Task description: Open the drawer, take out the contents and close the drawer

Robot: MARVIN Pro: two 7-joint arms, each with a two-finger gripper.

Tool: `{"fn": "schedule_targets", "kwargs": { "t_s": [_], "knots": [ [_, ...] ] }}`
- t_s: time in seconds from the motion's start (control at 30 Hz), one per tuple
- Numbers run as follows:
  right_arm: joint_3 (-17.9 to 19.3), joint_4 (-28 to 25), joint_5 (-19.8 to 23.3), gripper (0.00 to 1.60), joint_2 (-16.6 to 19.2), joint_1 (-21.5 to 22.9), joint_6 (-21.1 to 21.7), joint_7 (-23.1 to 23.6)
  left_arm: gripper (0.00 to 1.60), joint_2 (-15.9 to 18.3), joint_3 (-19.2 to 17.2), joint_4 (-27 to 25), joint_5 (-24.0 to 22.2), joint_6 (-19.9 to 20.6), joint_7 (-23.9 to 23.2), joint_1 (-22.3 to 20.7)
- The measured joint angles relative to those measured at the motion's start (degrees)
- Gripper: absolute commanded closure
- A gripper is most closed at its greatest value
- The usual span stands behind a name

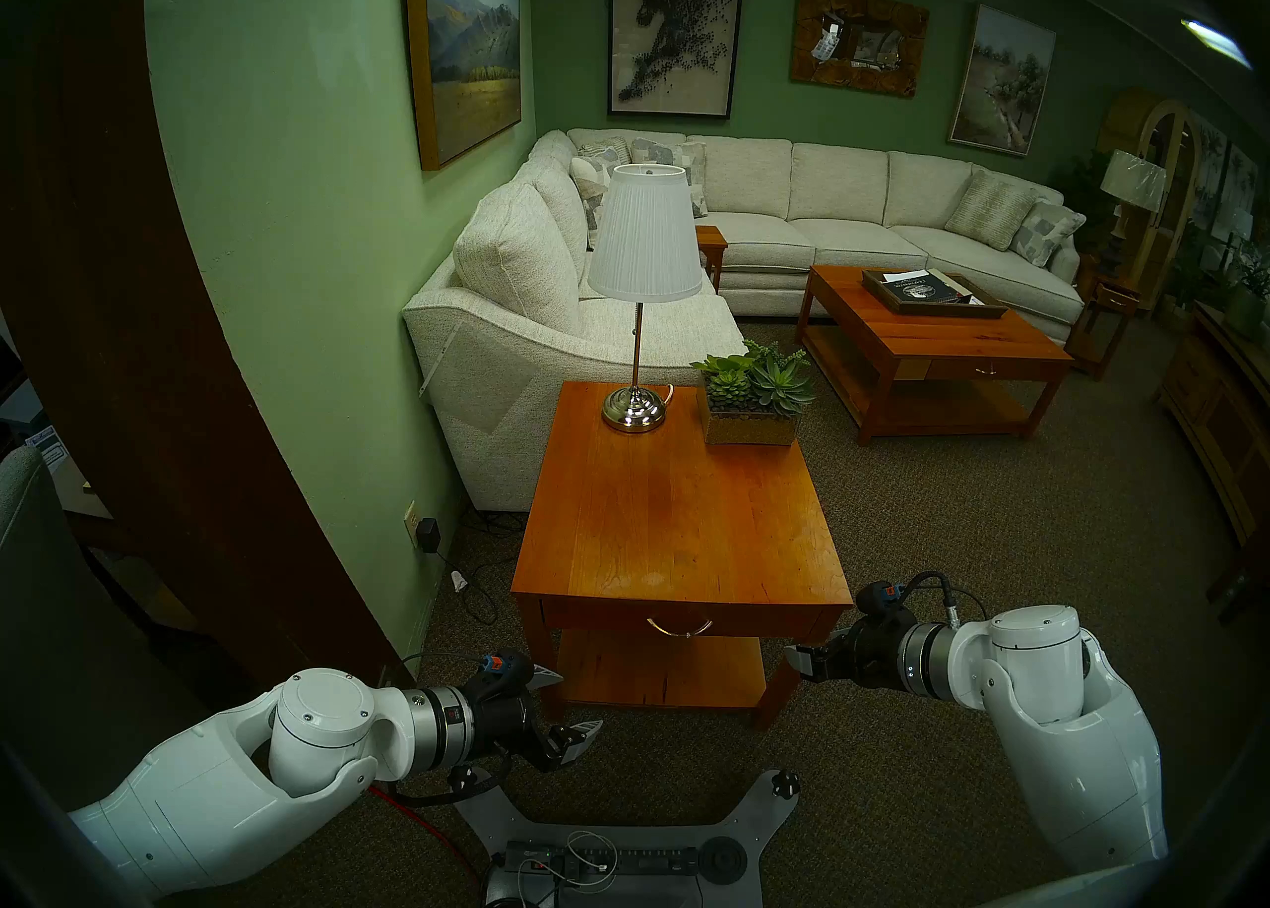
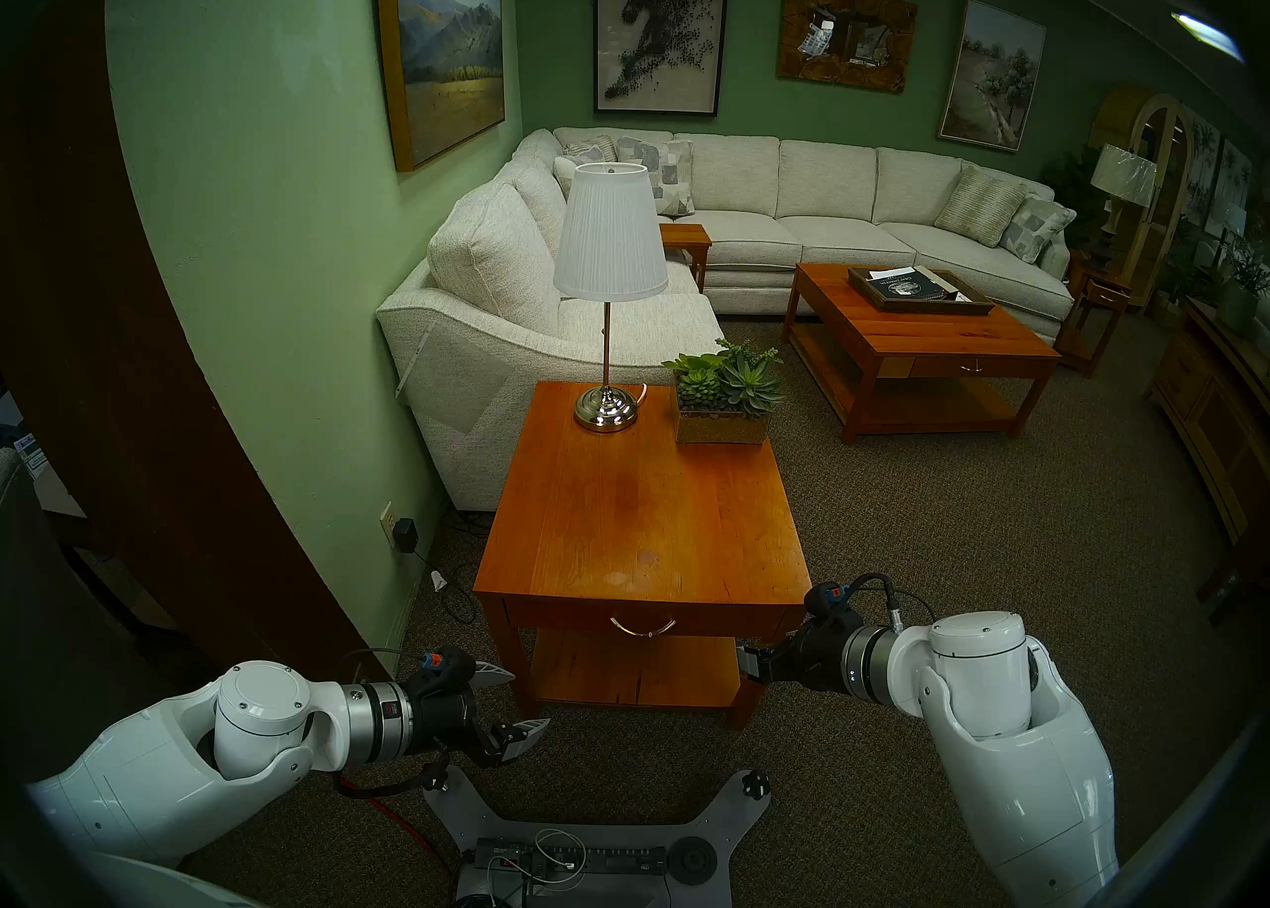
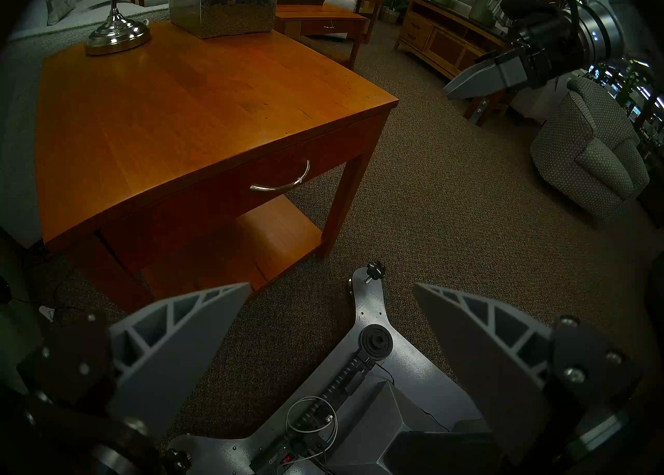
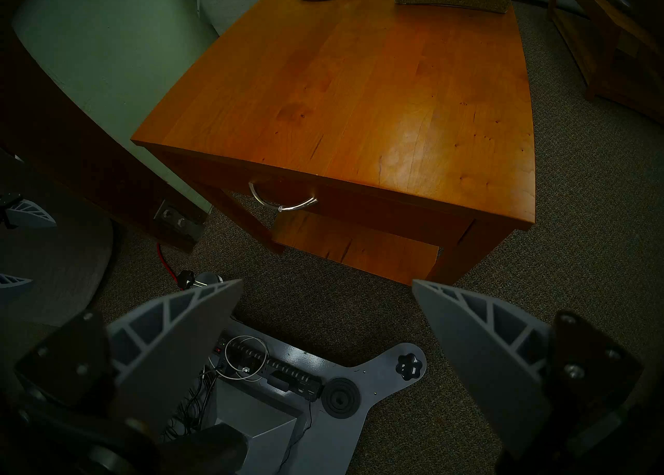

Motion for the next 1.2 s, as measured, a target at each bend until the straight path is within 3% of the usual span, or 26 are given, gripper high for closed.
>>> {"fn": "schedule_targets", "kwargs": {
  "t_s": [0.27, 0.5, 0.87, 1.2],
  "knots": [
    [-1.36, 0.68, 0.25, 0.0, 0.3, 0.56, 1.13, 0.52, 0.0, 0.0, 0.01, 0.02, 0.0, 0.01, 0.0, 0.01],
    [-5.95, 4.14, 0.77, 0.0, 0.21, 3.4, 3.35, 1.41, 0.0, 0.0, 0.02, 0.05, 0.0, 0.01, 0.0, 0.02],
    [-14.46, 8.53, 0.04, 0.0, -3.13, 9.17, 4.08, 1.2, 0.0, 0.0, 0.06, 0.14, 0.0, 0.01, -0.01, 0.02],
    [-18.07, 11.66, -1.47, 0.0, -5.95, 13.83, 5.84, 0.47, 0.0, 0.0, 0.07, 0.17, 0.0, 0.02, -0.02, 0.02]
  ]
}}
